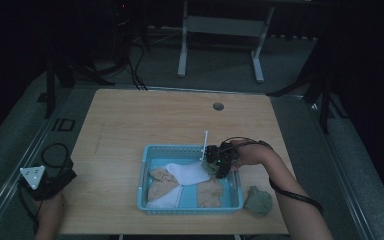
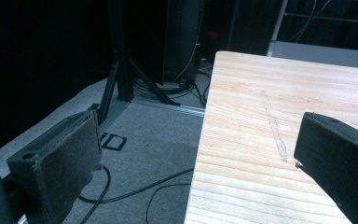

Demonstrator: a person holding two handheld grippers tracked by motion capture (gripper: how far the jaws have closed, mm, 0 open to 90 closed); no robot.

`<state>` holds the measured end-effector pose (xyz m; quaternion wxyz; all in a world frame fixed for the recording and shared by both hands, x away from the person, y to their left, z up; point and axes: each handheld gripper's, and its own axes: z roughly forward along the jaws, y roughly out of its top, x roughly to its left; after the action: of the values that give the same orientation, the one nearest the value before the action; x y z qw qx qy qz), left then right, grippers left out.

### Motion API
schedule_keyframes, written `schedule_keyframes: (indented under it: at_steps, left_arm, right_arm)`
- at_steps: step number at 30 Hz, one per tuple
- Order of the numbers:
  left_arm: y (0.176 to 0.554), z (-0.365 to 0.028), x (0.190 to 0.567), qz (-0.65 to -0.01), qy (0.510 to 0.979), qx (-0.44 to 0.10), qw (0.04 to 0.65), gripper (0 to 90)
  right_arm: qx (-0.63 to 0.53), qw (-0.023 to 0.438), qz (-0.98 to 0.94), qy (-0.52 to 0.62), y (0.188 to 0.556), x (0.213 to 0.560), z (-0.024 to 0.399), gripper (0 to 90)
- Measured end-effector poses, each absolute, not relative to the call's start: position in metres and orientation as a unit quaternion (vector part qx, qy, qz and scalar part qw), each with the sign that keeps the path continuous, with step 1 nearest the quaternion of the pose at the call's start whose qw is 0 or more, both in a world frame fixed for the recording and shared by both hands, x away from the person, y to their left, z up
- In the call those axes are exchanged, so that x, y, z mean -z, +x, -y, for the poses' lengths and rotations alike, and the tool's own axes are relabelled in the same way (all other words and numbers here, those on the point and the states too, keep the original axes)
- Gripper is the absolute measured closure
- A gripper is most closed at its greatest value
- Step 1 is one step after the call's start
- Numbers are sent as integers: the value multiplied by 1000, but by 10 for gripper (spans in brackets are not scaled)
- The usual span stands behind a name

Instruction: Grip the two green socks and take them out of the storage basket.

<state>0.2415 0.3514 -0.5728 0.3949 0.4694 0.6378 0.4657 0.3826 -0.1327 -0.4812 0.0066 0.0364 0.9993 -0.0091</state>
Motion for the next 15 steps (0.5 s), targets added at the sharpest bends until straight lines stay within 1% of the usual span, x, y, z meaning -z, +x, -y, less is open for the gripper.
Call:
schedule_keyframes:
  at_steps: [4,7,8,9,10,11,12,13,14,15]
  left_arm:
    - [241,-351,573,-638,469,-466,395,7]
    - [241,-352,573,-638,469,-465,395,7]
    - [241,-352,573,-638,469,-465,395,7]
    - [241,-352,573,-638,469,-465,395,7]
    - [241,-352,573,-638,469,-465,395,7]
    - [241,-352,573,-638,469,-465,396,7]
    - [241,-352,573,-638,469,-465,396,7]
    - [241,-352,573,-638,469,-465,396,7]
    - [241,-352,573,-638,469,-465,396,7]
    - [241,-352,573,-638,469,-465,395,7]
  right_arm:
    - [13,6,-999,35,384,489,129,473]
    - [21,19,-999,41,388,499,124,468]
    - [24,21,-999,41,388,501,124,472]
    - [31,25,-998,39,388,504,123,498]
    - [31,25,-998,39,388,504,123,498]
    - [42,37,-998,38,388,508,122,556]
    - [42,37,-998,38,388,508,122,556]
    - [45,42,-997,38,389,509,121,639]
    - [45,42,-997,38,389,509,121,639]
    - [46,50,-997,45,390,508,120,752]
